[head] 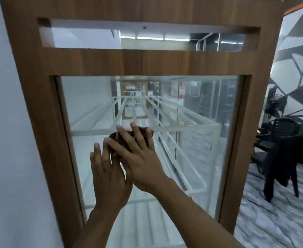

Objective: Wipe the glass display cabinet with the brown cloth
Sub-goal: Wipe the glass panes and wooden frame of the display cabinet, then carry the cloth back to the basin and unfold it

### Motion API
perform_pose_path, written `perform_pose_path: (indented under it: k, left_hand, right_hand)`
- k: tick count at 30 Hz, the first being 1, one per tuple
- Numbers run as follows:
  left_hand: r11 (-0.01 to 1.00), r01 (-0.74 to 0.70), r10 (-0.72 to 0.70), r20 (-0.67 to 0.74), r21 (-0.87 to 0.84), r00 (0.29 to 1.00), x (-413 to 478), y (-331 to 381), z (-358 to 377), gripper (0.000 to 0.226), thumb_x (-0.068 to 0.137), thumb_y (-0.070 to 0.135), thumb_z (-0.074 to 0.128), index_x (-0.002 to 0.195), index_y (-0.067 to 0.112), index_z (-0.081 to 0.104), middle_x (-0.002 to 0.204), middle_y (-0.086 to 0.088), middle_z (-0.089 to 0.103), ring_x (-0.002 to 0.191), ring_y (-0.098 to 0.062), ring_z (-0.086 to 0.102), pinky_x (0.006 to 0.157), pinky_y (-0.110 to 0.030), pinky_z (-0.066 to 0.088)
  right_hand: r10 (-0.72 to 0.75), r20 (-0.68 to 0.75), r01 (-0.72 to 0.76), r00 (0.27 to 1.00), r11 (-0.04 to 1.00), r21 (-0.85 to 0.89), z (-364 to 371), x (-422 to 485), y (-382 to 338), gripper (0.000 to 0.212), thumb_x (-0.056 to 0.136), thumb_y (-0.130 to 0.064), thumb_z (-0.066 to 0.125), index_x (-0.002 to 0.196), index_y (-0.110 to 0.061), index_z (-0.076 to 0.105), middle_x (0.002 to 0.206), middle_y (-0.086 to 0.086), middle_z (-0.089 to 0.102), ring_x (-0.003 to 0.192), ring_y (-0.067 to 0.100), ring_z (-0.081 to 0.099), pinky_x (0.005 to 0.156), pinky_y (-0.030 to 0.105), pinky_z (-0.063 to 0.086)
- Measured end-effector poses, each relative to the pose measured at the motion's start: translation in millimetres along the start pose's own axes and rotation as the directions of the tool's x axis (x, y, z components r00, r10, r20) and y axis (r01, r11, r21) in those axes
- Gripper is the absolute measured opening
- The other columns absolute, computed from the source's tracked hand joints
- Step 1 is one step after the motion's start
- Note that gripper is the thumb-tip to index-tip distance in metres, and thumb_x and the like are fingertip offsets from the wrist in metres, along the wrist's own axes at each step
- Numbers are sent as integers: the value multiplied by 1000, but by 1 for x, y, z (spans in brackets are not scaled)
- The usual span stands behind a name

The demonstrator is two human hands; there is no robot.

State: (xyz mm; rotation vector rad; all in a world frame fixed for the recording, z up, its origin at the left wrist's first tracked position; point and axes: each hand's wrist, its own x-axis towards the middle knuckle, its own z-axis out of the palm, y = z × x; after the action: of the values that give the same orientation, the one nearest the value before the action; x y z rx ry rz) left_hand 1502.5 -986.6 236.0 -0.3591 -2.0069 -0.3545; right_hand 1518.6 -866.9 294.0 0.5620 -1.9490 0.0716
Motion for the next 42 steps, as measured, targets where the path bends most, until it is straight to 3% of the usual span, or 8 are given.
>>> perform_pose_path:
  k: [3, 6, 10, 14, 19, 23, 37, 42]
  left_hand:
    - [999, 22, -25, 112, 29, 993, -28, -7, 0, 80, 95, 44, 45, 160, 15, 8, 167, -18, 7, 155, -41, 1, 124, -57, 14]
    - [993, 113, -105, 237, -20, 966, -49, 4, 4, 93, 88, 37, 68, 160, 16, 13, 167, -20, 4, 153, -46, 3, 120, -62, 23]
    - [959, 234, -105, 569, -158, 816, -108, 69, 8, 98, 92, 44, 61, 159, 21, -6, 165, -11, -25, 152, -42, -12, 121, -62, 21]
    - [916, 315, 21, 813, -249, 581, -135, 141, 9, 83, 101, 50, 42, 158, 24, -13, 163, -1, -30, 154, -32, -17, 127, -51, 2]
    - [891, 353, 100, 884, -284, 457, -118, 210, 8, 61, 102, 49, 41, 157, 28, 26, 158, -2, 40, 143, -23, 41, 115, -39, 36]
    - [889, 342, 154, 903, -304, 401, -104, 281, 14, 52, 98, 53, 48, 146, 34, 44, 139, 3, 61, 127, -25, 57, 104, -40, 47]
    - [834, 456, 159, 926, -311, 342, -86, 463, 114, 51, 97, 47, 55, 145, 32, 47, 132, 7, 62, 113, -15, 62, 98, -39, 51]
    - [793, 503, 206, 928, -343, 309, -68, 497, 178, 54, 99, 44, 55, 149, 31, 40, 135, 6, 58, 98, -8, 58, 80, -30, 46]
  right_hand:
    - [14, 24, -14, 1000, 1000, -22, 6, -33, 24, 58, 100, -12, 53, 152, -33, 38, 167, -1, 18, 157, 27, 4, 125, 48, 1]
    - [361, 10, -361, 932, 929, 79, 1, -93, 46, 50, 99, -9, 47, 143, -32, 44, 162, -2, 21, 156, 23, 3, 125, 45, 6]
    - [779, 84, -783, 621, 622, 19, -35, -189, 57, 52, 94, 4, 56, 140, -18, 47, 146, 9, 34, 133, 29, 31, 113, 53, 36]
    - [883, 277, -917, 379, 399, -18, -90, -218, 88, 51, 92, 6, 49, 139, -13, 52, 138, 16, 42, 124, 32, 40, 107, 39, 37]
    - [781, 459, -892, 422, 448, 59, -146, -246, 124, 51, 92, 5, 50, 139, -15, 52, 119, -1, 42, 110, 22, 49, 98, 36, 48]
    - [722, 545, -878, 426, 475, 58, -193, -278, 169, 51, 92, -4, 60, 139, -19, 52, 119, -3, 47, 102, 16, 49, 86, 29, 45]
    - [647, 693, -855, 319, 512, -84, -282, -370, 366, 43, 89, -9, 61, 129, -22, 53, 115, 1, 54, 89, 20, 54, 72, 30, 43]
    - [633, 714, -846, 298, 522, -110, -268, -388, 431, 36, 88, -9, 63, 122, -21, 58, 113, 0, 53, 96, 19, 53, 79, 31, 44]
